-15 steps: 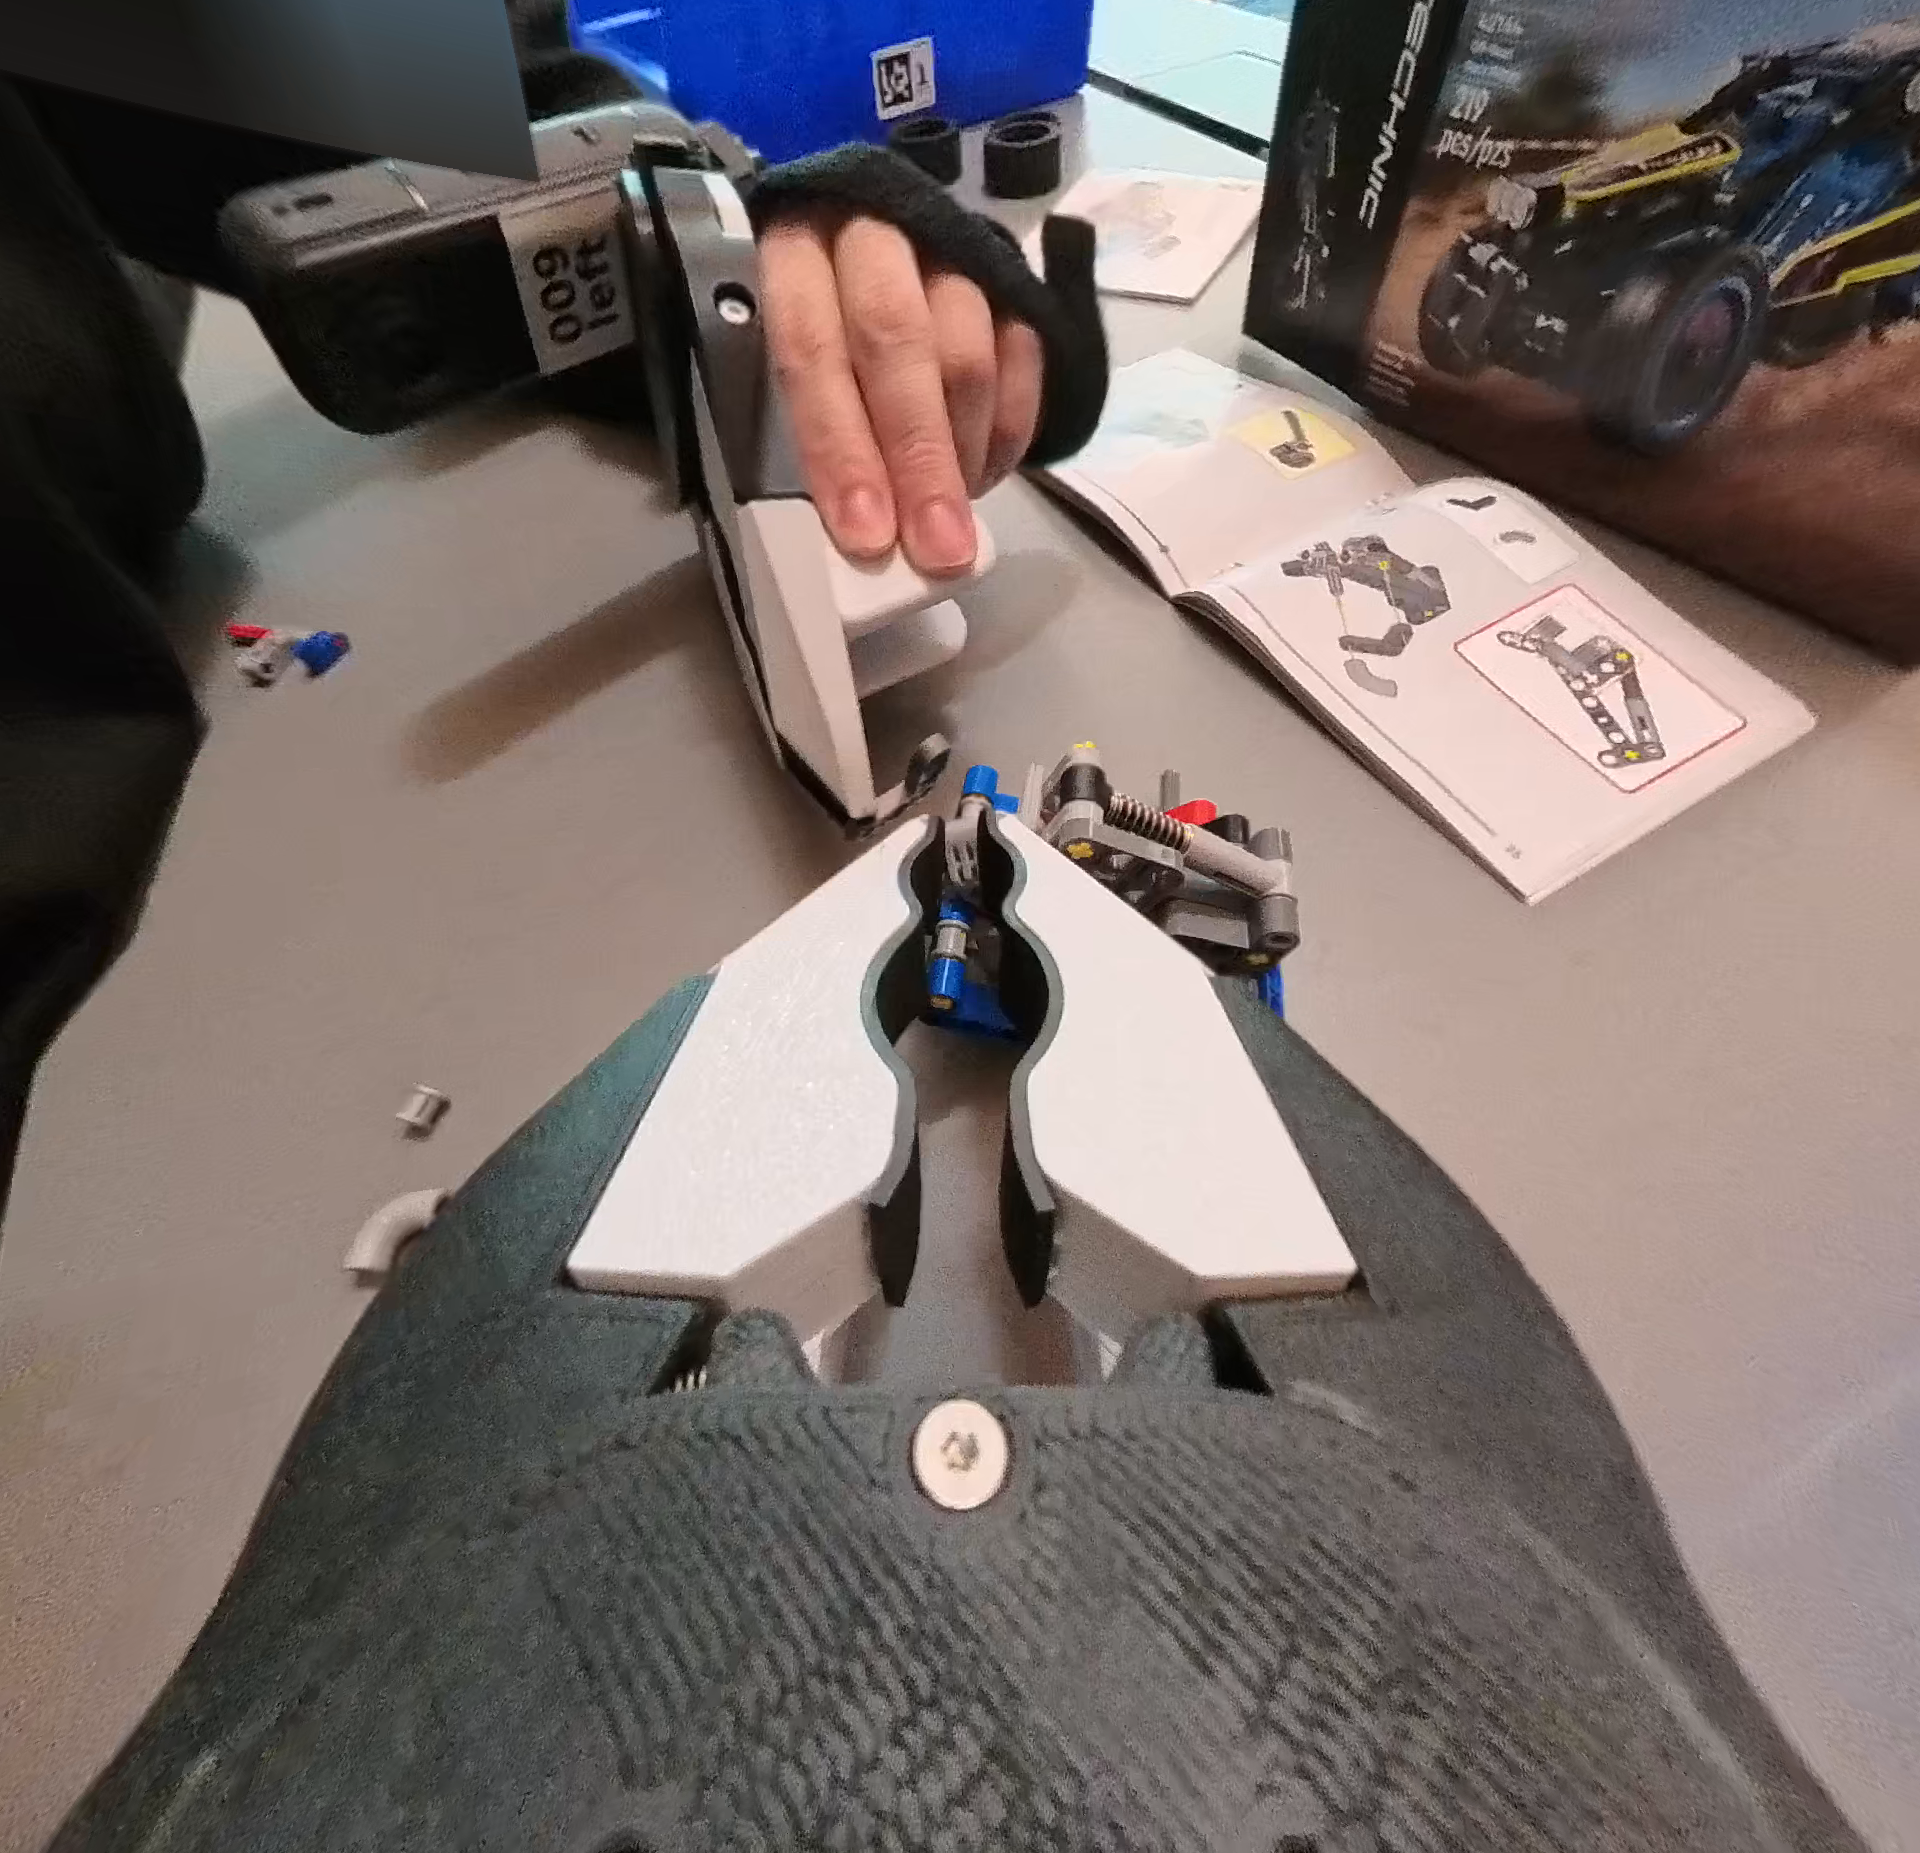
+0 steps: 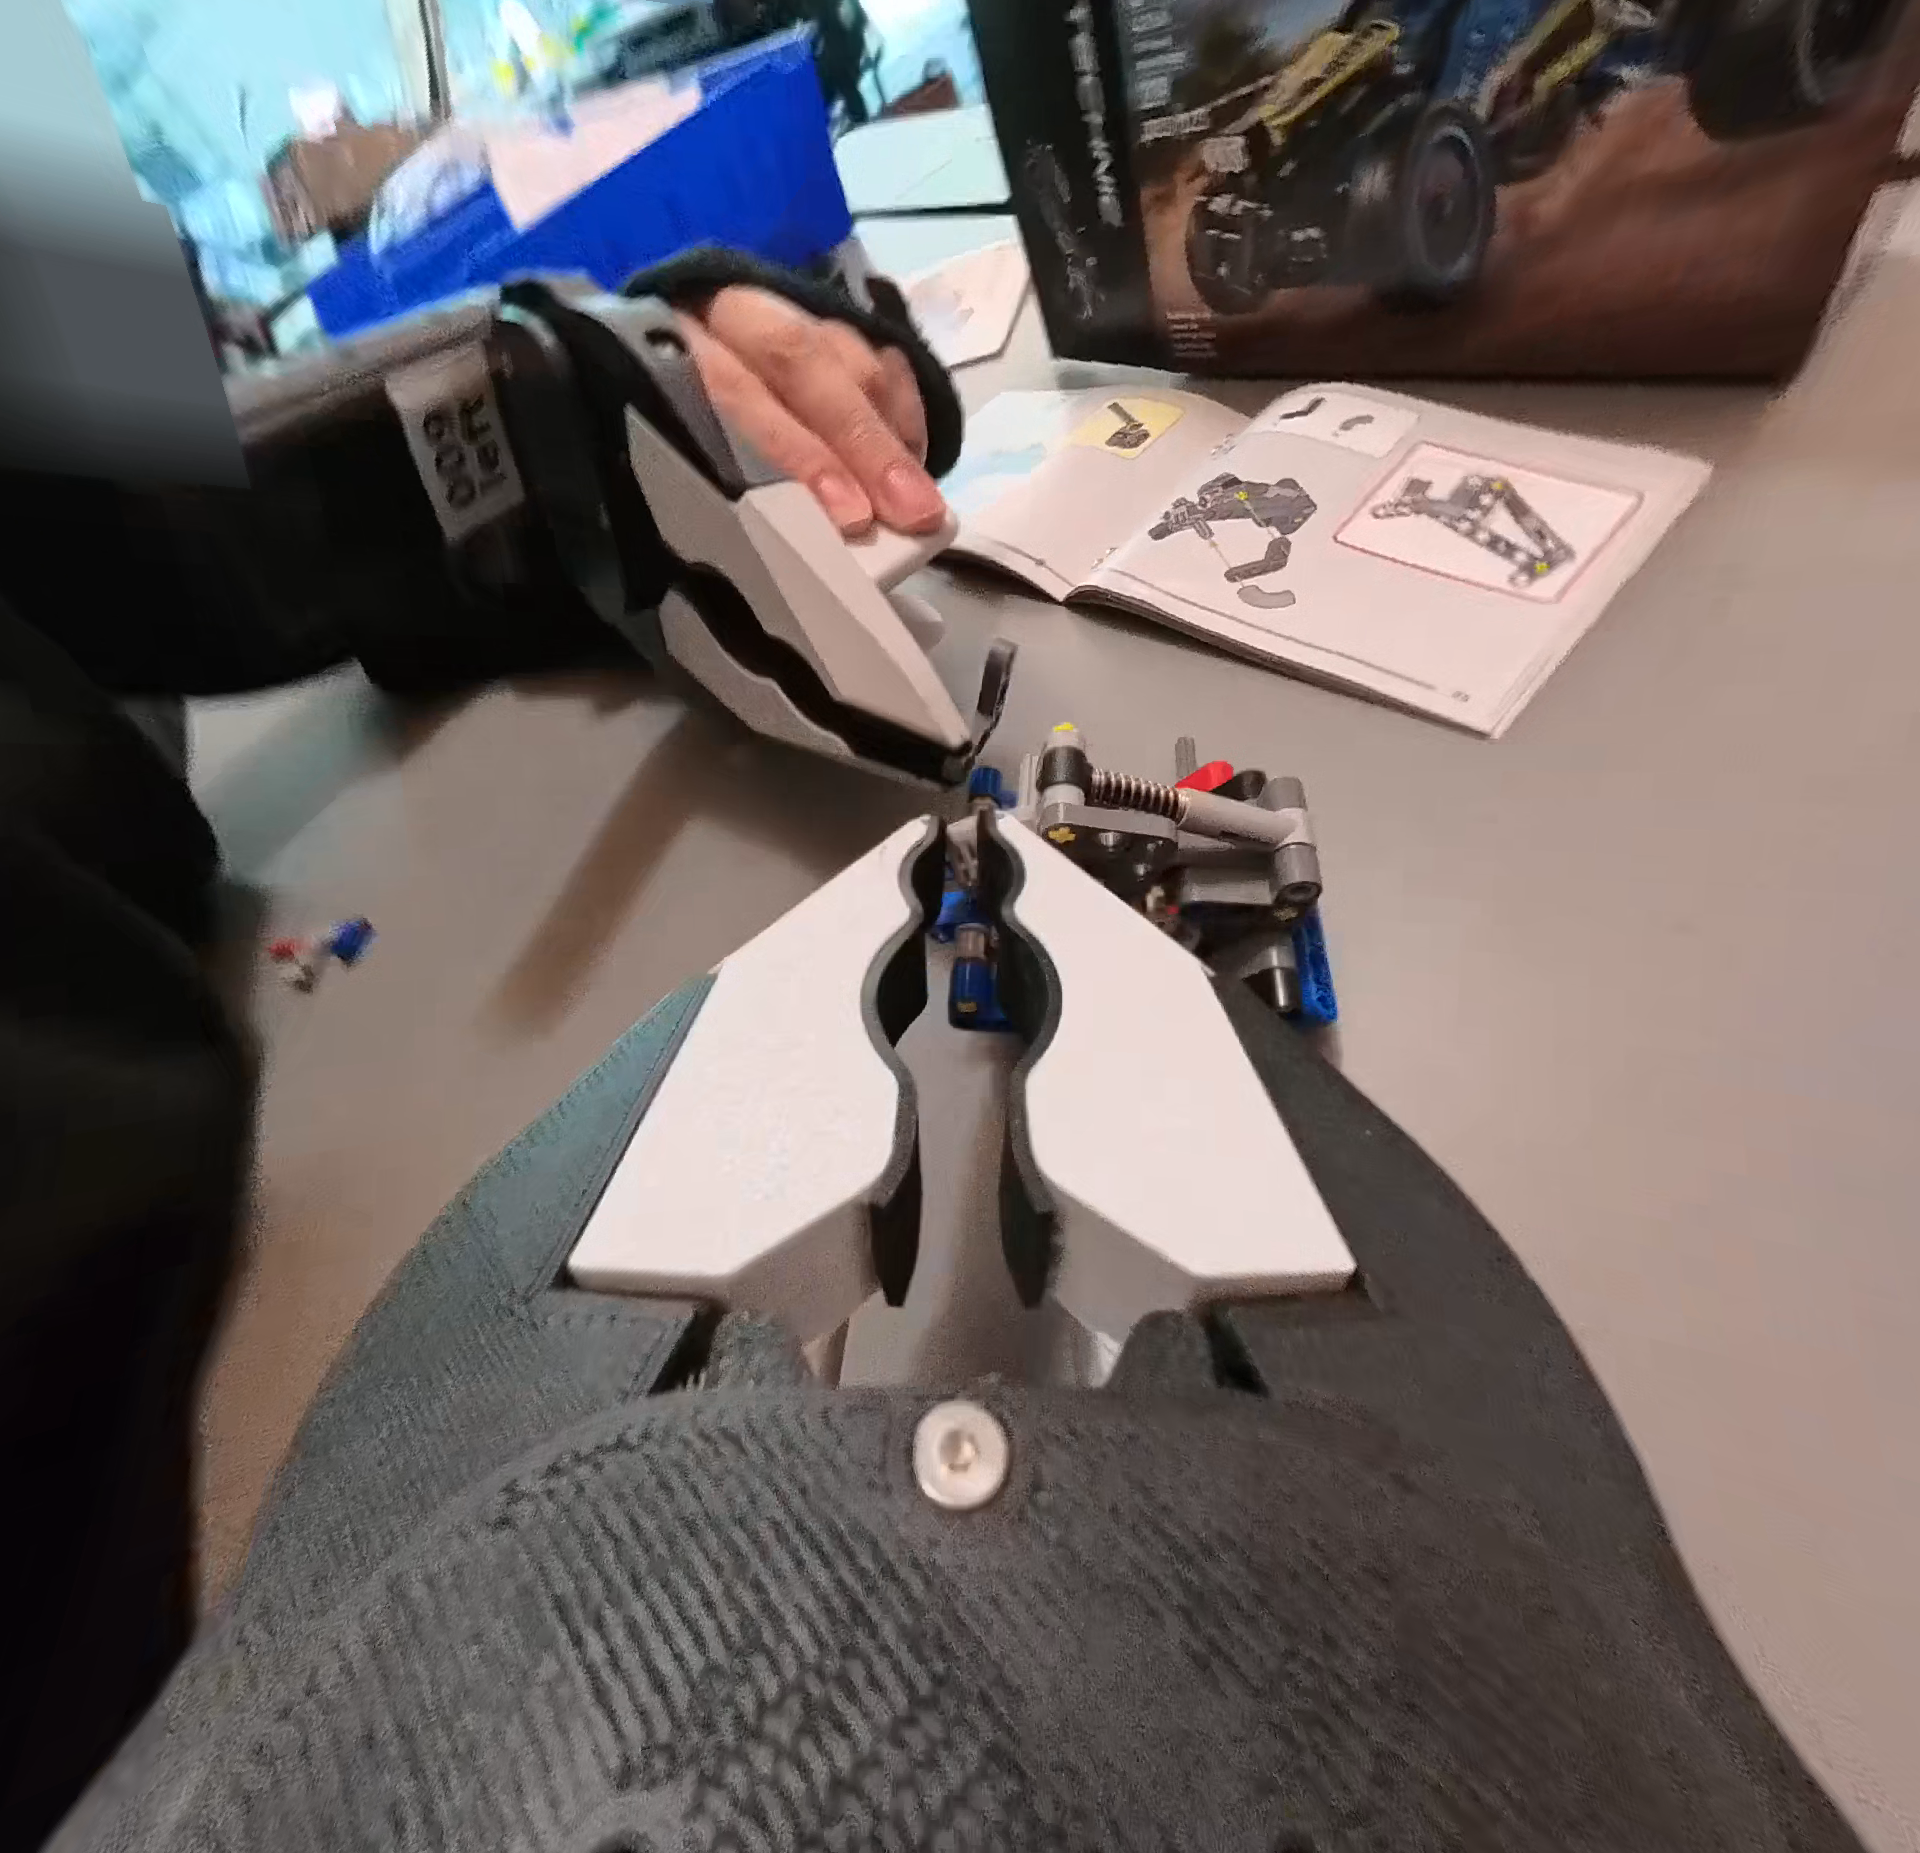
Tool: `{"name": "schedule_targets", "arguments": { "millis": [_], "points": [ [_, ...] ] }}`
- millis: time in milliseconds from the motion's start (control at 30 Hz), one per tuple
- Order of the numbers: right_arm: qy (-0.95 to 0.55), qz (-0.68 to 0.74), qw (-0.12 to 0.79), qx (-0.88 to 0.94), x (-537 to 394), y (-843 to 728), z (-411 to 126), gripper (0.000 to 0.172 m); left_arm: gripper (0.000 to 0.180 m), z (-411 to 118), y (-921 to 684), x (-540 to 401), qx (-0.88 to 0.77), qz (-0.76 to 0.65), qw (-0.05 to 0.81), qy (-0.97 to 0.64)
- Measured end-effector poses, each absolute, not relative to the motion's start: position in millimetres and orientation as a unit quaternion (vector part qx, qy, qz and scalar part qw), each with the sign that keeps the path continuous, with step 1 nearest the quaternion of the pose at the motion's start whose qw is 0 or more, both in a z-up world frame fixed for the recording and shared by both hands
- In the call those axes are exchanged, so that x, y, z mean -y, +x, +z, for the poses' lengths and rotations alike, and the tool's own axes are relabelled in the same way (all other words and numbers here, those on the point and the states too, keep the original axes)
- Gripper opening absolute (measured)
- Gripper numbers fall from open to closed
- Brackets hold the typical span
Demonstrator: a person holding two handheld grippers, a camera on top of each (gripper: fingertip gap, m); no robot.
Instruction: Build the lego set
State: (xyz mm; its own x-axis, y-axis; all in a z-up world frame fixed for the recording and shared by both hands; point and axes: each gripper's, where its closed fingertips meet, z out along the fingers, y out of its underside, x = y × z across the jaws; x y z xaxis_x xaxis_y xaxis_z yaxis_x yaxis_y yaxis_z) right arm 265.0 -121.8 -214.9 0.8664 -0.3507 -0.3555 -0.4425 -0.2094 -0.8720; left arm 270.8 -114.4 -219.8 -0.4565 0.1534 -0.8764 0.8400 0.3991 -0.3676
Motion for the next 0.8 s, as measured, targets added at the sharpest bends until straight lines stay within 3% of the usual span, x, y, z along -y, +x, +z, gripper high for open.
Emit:
{"name": "schedule_targets", "arguments": {
  "millis": [200,467,600,700,800],
  "points": [
    [-0.700,0.117,0.615,-0.344,122,267,-208,0.000,0.003,-221,268,114,-0.765,-0.442,0.352,0.310],
    [-0.826,-0.057,0.511,-0.233,129,241,-228,0.004,0.003,-235,270,104,-0.833,-0.405,0.281,0.252],
    [-0.856,-0.160,0.470,-0.147,131,226,-225,0.015,0.003,-235,274,109,-0.853,-0.421,0.255,0.176],
    [-0.850,-0.230,0.454,-0.138,143,233,-217,0.012,0.003,-234,269,117,-0.865,-0.424,0.221,0.152],
    [-0.841,-0.243,0.460,-0.147,155,241,-216,0.021,0.003,-228,269,121,-0.863,-0.413,0.243,0.160]
  ]
}}
